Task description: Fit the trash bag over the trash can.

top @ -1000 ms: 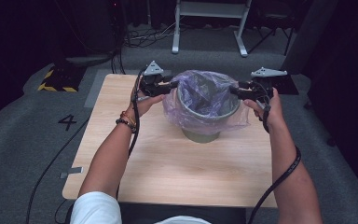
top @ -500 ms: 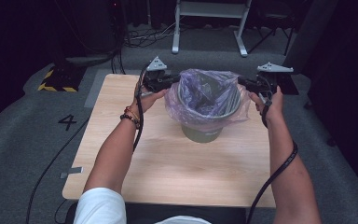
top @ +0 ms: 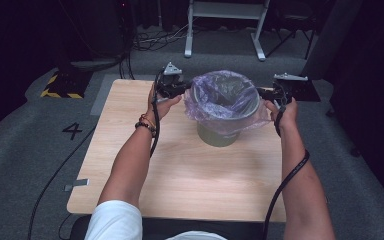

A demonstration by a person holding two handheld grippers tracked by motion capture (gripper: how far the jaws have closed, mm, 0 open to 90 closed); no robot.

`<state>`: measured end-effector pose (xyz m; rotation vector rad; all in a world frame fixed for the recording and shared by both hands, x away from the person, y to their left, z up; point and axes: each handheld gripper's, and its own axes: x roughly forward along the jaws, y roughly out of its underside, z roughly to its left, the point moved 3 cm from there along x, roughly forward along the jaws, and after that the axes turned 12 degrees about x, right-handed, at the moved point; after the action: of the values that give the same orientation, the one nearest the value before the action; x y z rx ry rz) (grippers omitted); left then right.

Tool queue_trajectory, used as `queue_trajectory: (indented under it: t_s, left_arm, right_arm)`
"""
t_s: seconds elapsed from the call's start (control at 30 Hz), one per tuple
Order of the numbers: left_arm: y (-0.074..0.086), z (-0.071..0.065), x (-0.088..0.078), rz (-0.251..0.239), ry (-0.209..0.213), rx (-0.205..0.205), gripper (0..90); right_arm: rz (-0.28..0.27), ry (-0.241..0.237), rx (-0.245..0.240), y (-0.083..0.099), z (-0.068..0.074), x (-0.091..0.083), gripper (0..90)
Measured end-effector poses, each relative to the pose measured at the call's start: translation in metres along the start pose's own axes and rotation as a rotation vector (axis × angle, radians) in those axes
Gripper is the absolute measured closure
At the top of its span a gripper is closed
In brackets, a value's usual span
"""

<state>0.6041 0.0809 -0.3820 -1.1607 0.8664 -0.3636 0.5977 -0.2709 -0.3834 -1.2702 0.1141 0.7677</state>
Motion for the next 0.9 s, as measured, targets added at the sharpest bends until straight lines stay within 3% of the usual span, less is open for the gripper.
queue_trajectory:
  t_s: [0.17, 0.47, 0.63, 0.9]
  left_arm:
    - [0.014, -0.008, 0.011, 0.031, 0.039, -0.008, 89.3]
    - [0.029, -0.019, 0.01, 0.048, 0.069, 0.004, 89.9]
    - [0.038, -0.024, -0.003, 0.023, 0.083, 0.011, 89.8]
    - [0.054, -0.034, -0.037, 0.005, 0.064, 0.049, 87.5]
  right_arm:
    - [0.039, -0.019, 0.017, 0.017, -0.005, 0.009, 90.0]
    - [0.07, -0.05, 0.015, 0.041, -0.007, 0.01, 90.0]
    - [0.069, -0.092, 0.025, 0.054, -0.008, 0.005, 90.0]
    - [0.063, -0.159, -0.036, 0.071, 0.011, -0.011, 90.0]
